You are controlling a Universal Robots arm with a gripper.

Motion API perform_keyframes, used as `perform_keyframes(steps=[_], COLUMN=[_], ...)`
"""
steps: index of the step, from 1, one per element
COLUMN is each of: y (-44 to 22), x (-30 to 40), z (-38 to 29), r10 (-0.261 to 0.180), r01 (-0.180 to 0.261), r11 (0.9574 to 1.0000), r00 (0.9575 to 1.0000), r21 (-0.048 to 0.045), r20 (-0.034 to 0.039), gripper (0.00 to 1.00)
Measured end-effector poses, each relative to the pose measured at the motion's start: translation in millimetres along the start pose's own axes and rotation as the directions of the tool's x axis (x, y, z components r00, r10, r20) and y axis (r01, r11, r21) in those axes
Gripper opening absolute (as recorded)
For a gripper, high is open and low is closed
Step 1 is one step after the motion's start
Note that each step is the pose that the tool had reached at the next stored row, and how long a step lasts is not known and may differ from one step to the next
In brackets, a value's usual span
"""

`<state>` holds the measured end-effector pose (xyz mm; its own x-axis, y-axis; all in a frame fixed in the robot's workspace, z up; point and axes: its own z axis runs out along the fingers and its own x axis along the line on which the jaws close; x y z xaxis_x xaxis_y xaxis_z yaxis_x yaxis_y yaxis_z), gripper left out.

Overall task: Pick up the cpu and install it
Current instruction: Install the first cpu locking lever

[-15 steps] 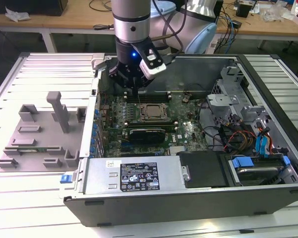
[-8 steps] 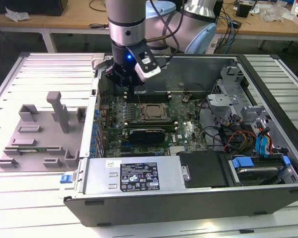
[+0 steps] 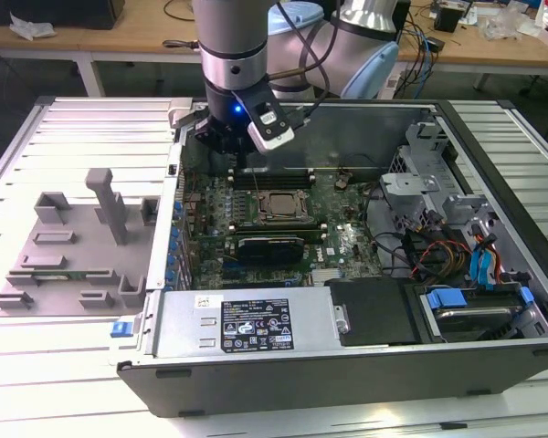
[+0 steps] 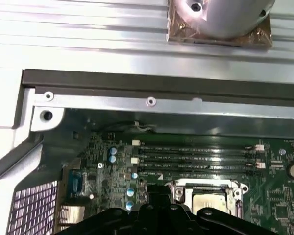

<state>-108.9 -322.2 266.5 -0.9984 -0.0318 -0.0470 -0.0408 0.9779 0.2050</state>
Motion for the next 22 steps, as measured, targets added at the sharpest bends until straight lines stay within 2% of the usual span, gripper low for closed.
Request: perform_keyframes(steps=[2, 3, 6, 9, 13, 14, 20, 21, 22], y=[-0.4, -0.5, -2.3, -2.7, -3.2, -3.5, -3.6, -3.7, -4.1], x=[0.1, 0.1, -1.6, -7.3, -17.0, -21.3, -23.3, -26.0, -31.9], z=[2.0, 2.8, 10.6, 11.8, 12.8, 13.2, 13.4, 13.6, 14.2], r10=[0.001, 0.001, 0.001, 0.001, 0.001, 0.001, 0.001, 0.002, 0.002], r01=[-0.001, -0.001, -0.001, -0.001, -0.001, -0.001, -0.001, -0.002, -0.002], r11=[0.9999, 0.9998, 0.9997, 0.9995, 0.9994, 0.9994, 0.9994, 0.9994, 0.9994], r00=[1.0, 1.0, 1.0, 1.0, 1.0, 1.0, 1.0, 1.0, 1.0], r21=[-0.0152, -0.0186, -0.0252, -0.0325, -0.0332, -0.0332, -0.0332, -0.0333, -0.0334], r20=[0.0009, 0.001, 0.0011, 0.0014, 0.0015, 0.0015, 0.0011, 0.0, -0.0036], gripper=[0.11, 0.11, 0.11, 0.11, 0.11, 0.11, 0.11, 0.11, 0.11])
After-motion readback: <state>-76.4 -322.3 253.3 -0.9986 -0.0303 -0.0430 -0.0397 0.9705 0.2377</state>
